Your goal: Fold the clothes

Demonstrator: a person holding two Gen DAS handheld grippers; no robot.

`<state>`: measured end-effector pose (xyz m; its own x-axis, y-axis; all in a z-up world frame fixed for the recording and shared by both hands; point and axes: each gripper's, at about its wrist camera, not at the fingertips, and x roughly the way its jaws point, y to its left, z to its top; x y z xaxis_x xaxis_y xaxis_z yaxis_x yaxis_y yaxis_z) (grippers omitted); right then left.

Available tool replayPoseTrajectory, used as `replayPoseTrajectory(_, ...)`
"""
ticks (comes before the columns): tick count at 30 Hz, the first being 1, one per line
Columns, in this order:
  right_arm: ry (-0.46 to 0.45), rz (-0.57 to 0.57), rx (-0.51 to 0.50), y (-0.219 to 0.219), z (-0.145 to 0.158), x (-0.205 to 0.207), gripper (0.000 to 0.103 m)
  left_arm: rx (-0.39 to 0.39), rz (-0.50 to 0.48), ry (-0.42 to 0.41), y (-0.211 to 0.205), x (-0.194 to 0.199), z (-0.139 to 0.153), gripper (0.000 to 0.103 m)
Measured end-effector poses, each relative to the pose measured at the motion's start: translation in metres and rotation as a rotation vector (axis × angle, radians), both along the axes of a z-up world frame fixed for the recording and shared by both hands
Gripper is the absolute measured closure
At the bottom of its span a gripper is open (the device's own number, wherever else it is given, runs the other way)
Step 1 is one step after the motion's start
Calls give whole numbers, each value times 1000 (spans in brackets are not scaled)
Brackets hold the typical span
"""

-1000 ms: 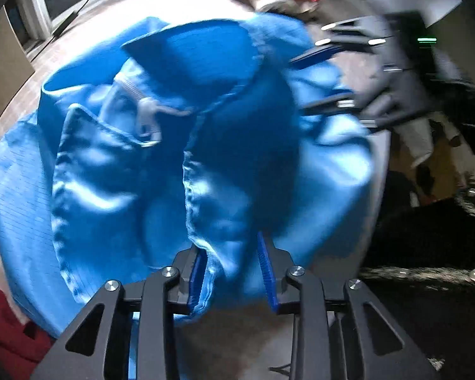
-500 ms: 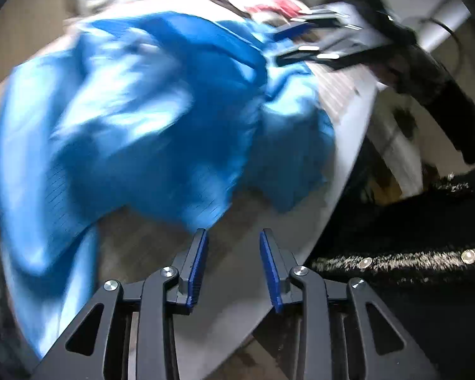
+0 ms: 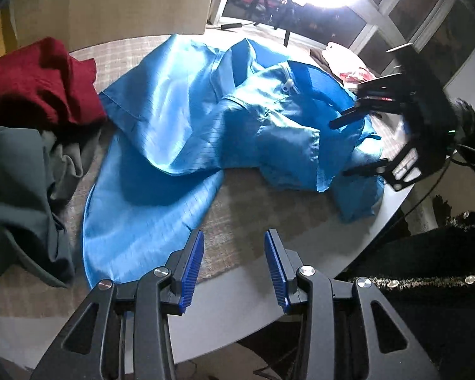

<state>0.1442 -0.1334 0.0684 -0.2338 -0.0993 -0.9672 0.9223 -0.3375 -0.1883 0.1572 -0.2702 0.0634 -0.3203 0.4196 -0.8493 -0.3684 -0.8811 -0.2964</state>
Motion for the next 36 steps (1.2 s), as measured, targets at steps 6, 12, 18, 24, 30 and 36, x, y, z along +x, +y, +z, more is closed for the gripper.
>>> replayPoseTrajectory(6, -50, 58, 40, -4, -17, -6, 65, -15, 10, 2, -9, 0, -2, 65)
replayPoseTrajectory(12, -91, -144, -128, 23, 26, -51, 100, -39, 2, 17, -4, -4, 1, 65)
replayPoseTrajectory(18, 40, -469, -335, 101, 96, -136, 101, -62, -13, 55, 8, -21, 9, 65)
replayPoseTrajectory(24, 124, -709, -324, 180, 93, -204, 101, -148, -64, 124, 36, -57, 26, 65)
replayPoseTrajectory(30, 75, -713, -344, 196, 79, -204, 101, -255, -151, 214, 57, -104, 61, 59)
replayPoseTrajectory(36, 46, -665, -347, 180, 64, -190, 101, -336, -224, 209, 52, -174, 61, 40)
